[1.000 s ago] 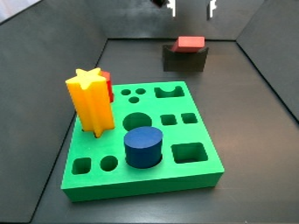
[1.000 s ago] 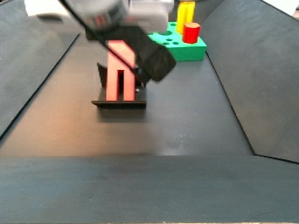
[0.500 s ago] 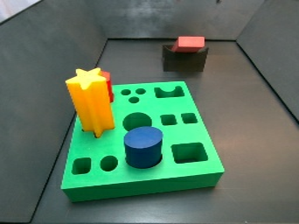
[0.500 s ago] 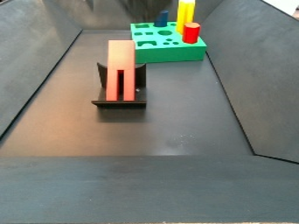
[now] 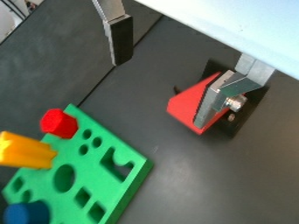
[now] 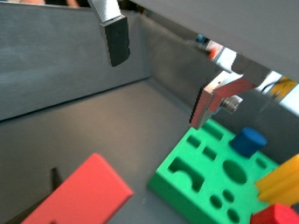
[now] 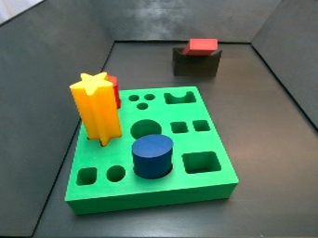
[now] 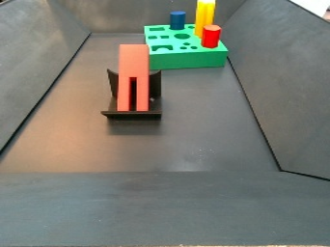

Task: Pick up the double-square object. Move up. Rotate the double-square object. Place the double-square object on the fixture. Regrasp the double-square object. Move to above the board. Insert the double-square object.
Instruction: Regrasp the double-square object.

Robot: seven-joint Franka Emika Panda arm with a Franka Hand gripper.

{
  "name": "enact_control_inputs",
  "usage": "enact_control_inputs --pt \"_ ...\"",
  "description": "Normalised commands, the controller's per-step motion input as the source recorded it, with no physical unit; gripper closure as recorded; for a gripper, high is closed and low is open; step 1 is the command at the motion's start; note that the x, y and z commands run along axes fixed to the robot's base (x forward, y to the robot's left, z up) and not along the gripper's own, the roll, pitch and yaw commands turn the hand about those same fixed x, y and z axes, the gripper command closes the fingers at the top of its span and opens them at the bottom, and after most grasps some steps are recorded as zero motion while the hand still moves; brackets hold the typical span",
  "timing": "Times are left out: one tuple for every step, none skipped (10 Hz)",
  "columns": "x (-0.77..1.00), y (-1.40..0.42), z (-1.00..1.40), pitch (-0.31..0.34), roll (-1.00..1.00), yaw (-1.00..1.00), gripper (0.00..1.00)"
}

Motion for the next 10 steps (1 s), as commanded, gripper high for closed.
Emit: enact_control_inputs --pt "-0.03 0.01 0.02 0.012 1.0 0.02 0.0" --pt "-0.02 -0.02 0.01 0.008 1.0 0.02 0.0" --pt "-0.02 -0.02 0.01 0.004 1.0 0.02 0.0" --pt "-0.02 -0.02 0.01 0.0 1.0 0.02 0.0" --pt "-0.01 -0.02 0.01 -0.003 1.0 0.02 0.0" --pt "-0.01 -0.02 0.01 -0.005 1.0 0.02 0.0" --pt "0.0 -0.02 0.01 -0.005 1.0 0.02 0.0" --pt "-0.01 -0.02 0.01 -0.002 1.0 0.03 0.0" --pt "0.0 -0.02 0.01 0.005 1.0 0.03 0.0" --pt "0.01 -0.02 0.0 0.01 1.0 0.03 0.0"
